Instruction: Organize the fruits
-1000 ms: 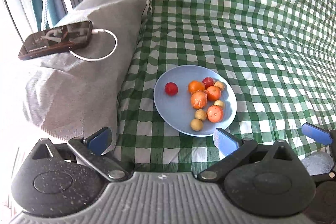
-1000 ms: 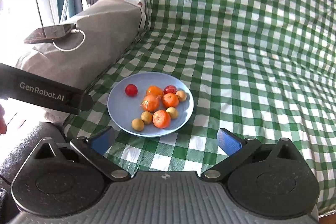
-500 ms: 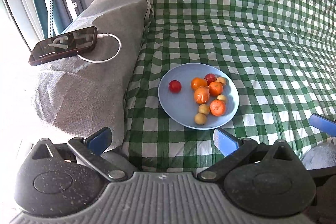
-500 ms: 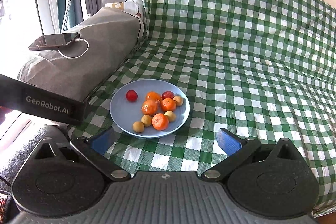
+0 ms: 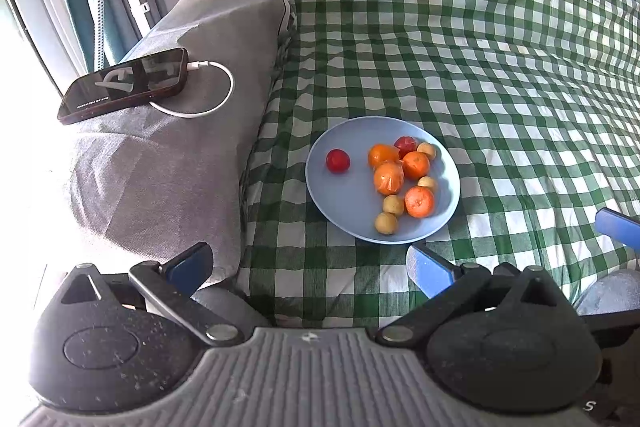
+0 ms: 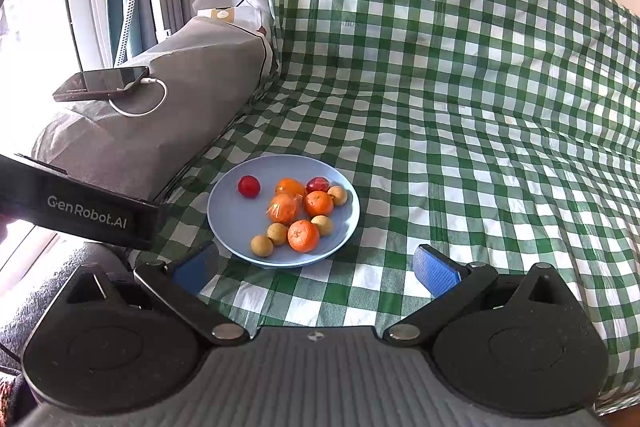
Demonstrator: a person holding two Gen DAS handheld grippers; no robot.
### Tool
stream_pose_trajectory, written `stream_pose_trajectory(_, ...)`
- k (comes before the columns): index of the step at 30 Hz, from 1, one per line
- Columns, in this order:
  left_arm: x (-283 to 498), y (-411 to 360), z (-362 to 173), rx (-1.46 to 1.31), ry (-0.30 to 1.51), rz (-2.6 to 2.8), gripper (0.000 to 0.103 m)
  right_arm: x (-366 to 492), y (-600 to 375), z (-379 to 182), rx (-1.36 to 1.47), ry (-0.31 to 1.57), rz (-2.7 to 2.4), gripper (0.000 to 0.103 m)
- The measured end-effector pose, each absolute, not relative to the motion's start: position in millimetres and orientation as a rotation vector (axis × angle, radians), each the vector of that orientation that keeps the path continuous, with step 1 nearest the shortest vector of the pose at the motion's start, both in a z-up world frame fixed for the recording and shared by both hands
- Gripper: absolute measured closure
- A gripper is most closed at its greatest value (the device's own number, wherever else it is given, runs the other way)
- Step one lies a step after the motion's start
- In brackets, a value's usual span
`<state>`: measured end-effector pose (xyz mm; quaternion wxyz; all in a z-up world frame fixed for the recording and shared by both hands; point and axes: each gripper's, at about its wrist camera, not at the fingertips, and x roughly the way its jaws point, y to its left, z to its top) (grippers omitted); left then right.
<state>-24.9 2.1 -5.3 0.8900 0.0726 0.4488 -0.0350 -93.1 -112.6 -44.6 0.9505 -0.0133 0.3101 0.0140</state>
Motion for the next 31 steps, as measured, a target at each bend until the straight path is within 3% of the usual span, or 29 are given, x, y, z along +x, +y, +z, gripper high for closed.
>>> stream_pose_trajectory(31,-19.0,3.2,-14.1,0.174,0.947,-0.042,0.000,-83.1,-113.2,-46.0,-0.035,0.637,0.038,0.001)
